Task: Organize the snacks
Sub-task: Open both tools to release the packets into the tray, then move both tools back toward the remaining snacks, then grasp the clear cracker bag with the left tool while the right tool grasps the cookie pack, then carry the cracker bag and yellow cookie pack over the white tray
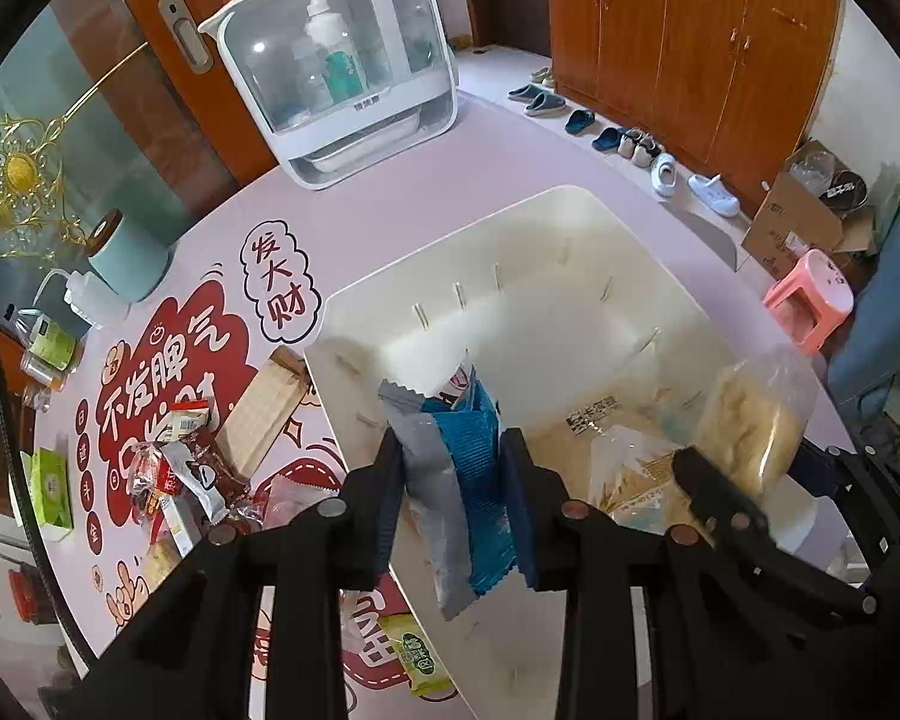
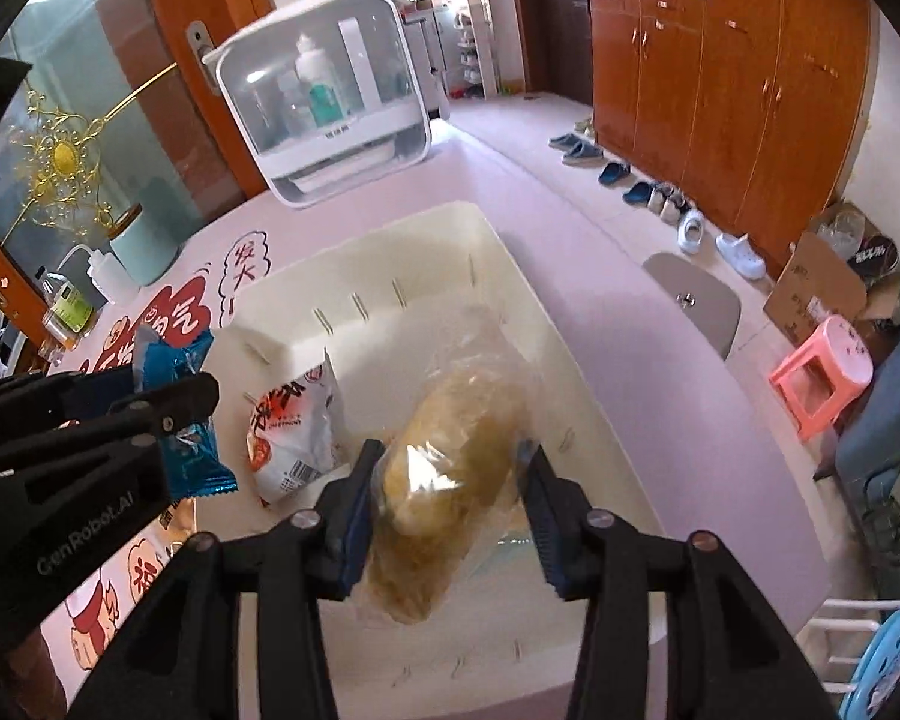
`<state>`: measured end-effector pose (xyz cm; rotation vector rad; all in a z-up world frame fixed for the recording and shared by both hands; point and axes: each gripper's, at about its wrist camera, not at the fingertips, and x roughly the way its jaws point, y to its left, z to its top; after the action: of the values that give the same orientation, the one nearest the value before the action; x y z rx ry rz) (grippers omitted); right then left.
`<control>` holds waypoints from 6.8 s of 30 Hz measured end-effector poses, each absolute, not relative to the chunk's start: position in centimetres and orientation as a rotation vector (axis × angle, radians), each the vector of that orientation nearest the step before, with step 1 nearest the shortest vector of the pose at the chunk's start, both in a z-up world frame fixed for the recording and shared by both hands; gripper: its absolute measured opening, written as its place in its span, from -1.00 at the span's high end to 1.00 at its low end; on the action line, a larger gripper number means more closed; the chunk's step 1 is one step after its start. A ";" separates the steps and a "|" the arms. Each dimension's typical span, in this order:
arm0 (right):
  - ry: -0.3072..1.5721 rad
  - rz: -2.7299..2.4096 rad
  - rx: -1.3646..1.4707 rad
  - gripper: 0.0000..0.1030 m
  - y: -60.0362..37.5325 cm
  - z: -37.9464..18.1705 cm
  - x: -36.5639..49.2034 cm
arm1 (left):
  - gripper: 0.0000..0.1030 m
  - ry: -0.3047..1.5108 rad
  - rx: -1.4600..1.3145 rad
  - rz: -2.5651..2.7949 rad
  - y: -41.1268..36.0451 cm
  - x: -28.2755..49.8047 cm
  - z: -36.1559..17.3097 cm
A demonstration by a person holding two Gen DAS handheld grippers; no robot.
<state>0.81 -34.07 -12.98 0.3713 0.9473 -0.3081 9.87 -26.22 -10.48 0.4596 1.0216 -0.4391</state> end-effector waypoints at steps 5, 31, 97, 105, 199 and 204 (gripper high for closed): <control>0.928 -0.301 0.353 -0.28 -33.8 -13.1 0.5 | -0.66 1.028 0.468 -0.415 -26.0 9.7 -11.0; 0.878 -0.390 0.191 -0.30 -29.3 -11.7 -1.0 | -0.66 0.997 0.418 -0.409 -20.6 6.8 -9.1; 0.862 -0.145 0.154 -0.89 -10.0 -7.5 4.3 | -0.66 0.971 0.051 -0.134 14.5 11.7 -10.1; 1.016 -0.242 0.286 -0.89 -9.6 -13.4 8.7 | -0.66 1.078 -0.038 -0.141 13.6 15.8 -15.8; 0.847 -0.283 0.203 -0.51 -24.9 -7.6 -2.2 | -0.08 0.901 0.245 -0.403 -14.5 6.5 -6.3; 0.855 -0.276 0.176 -0.52 -28.0 -8.0 -0.2 | -0.08 0.902 0.247 -0.403 -18.7 7.9 -6.7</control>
<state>-0.23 -27.97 -8.02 0.1757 0.8553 -0.2756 7.85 -18.72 -6.75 0.2474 0.9024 -0.4029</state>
